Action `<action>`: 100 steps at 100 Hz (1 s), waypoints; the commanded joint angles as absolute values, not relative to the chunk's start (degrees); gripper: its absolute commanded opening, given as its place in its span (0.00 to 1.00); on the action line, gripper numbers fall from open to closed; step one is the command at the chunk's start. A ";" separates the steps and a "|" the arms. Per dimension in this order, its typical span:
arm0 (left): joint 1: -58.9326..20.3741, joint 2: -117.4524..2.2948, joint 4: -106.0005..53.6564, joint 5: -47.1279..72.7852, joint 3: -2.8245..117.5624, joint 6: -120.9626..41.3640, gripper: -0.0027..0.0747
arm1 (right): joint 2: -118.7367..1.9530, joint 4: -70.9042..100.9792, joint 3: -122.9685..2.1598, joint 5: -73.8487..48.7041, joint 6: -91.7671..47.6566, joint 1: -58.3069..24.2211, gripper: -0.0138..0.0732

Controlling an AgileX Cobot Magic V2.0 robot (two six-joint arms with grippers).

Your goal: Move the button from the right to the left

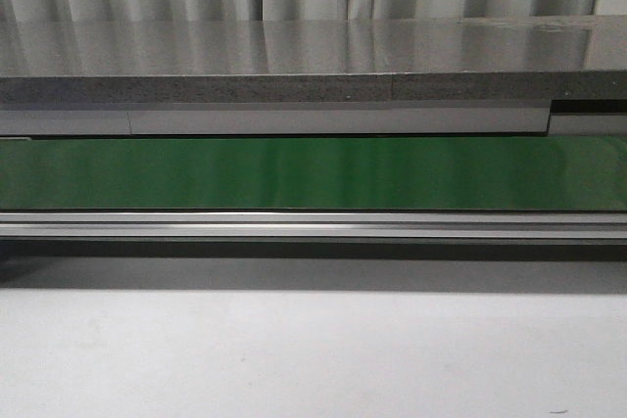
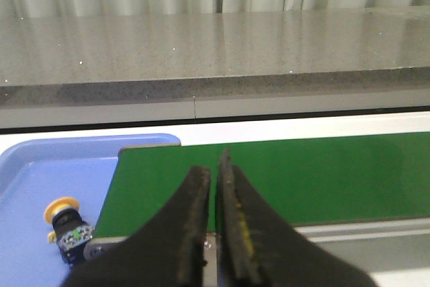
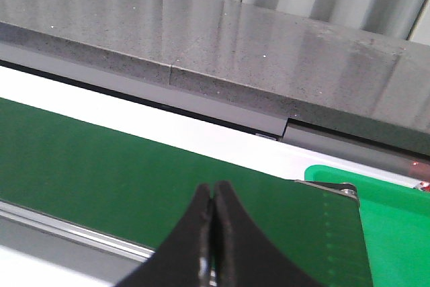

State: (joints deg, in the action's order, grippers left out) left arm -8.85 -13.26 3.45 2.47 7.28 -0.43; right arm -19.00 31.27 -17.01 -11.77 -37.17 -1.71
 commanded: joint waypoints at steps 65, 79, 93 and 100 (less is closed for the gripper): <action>-9.21 2.40 3.90 -2.57 -2.20 1.23 0.04 | -19.28 32.10 -18.57 -8.01 -37.55 -1.85 0.08; -9.21 2.40 3.90 -2.57 -2.20 1.23 0.04 | -19.28 32.10 -18.57 -8.01 -37.55 -1.85 0.08; -9.21 2.40 3.77 -2.47 -2.20 1.23 0.04 | -19.28 32.10 -18.57 -8.01 -37.55 -1.85 0.08; -9.21 2.40 3.77 -2.47 -2.20 1.23 0.04 | -19.28 32.10 -18.57 -8.01 -37.55 -1.85 0.08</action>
